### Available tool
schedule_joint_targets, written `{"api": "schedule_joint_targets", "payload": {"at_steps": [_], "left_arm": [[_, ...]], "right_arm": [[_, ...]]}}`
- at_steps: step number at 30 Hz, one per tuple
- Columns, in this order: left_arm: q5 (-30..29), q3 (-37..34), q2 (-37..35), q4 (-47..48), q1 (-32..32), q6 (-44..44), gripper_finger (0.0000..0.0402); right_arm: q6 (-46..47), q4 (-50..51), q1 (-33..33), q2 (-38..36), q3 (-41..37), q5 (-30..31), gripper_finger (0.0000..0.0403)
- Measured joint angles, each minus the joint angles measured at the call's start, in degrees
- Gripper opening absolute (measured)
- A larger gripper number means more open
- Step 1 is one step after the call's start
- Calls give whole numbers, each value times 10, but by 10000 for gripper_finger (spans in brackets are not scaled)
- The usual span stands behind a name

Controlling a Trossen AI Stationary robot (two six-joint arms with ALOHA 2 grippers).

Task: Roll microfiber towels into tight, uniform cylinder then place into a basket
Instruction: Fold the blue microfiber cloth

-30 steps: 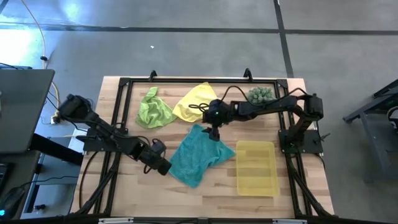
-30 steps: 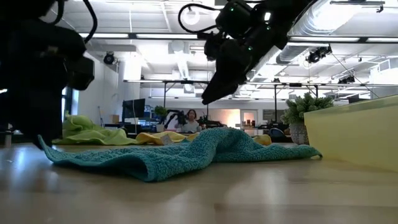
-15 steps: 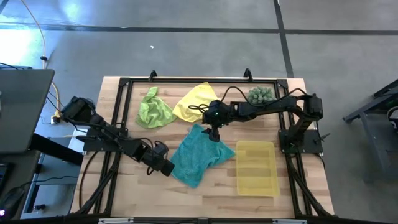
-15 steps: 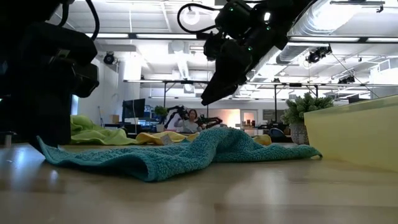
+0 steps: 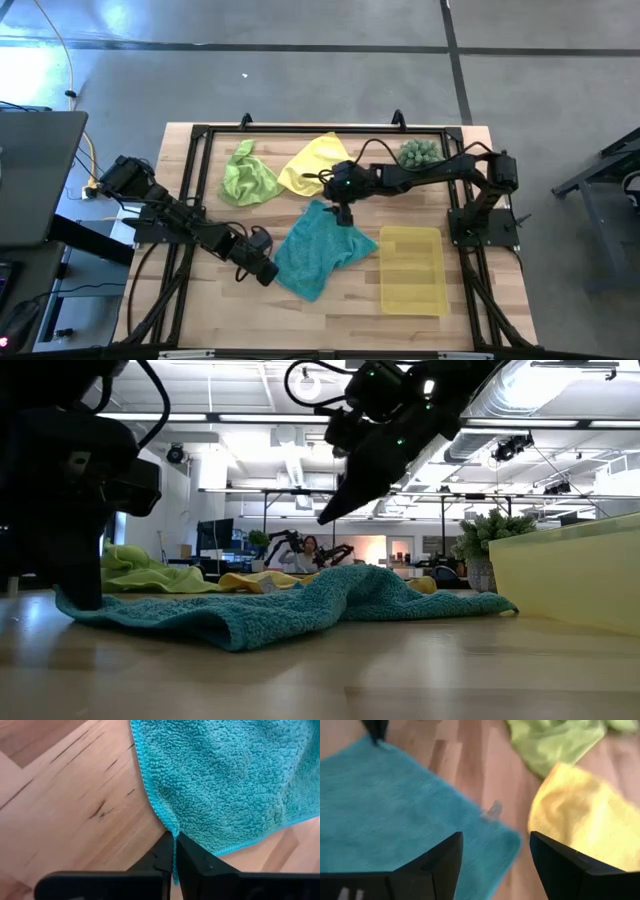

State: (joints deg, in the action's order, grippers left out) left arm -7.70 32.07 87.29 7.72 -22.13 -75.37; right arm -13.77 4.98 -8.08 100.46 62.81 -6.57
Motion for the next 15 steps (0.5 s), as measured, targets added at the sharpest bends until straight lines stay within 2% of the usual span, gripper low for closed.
{"api": "schedule_joint_targets", "payload": {"at_steps": [5, 11, 15], "left_arm": [[8, 0, 0, 7, 0, 50, 3], [20, 0, 0, 10, 0, 112, 4], [39, 0, 0, 12, 1, 146, 5]], "right_arm": [[-10, -87, 0, 51, 0, 0, 224], [-88, -122, 0, 96, 1, -1, 224], [-60, -141, -1, 118, 1, -2, 224]]}}
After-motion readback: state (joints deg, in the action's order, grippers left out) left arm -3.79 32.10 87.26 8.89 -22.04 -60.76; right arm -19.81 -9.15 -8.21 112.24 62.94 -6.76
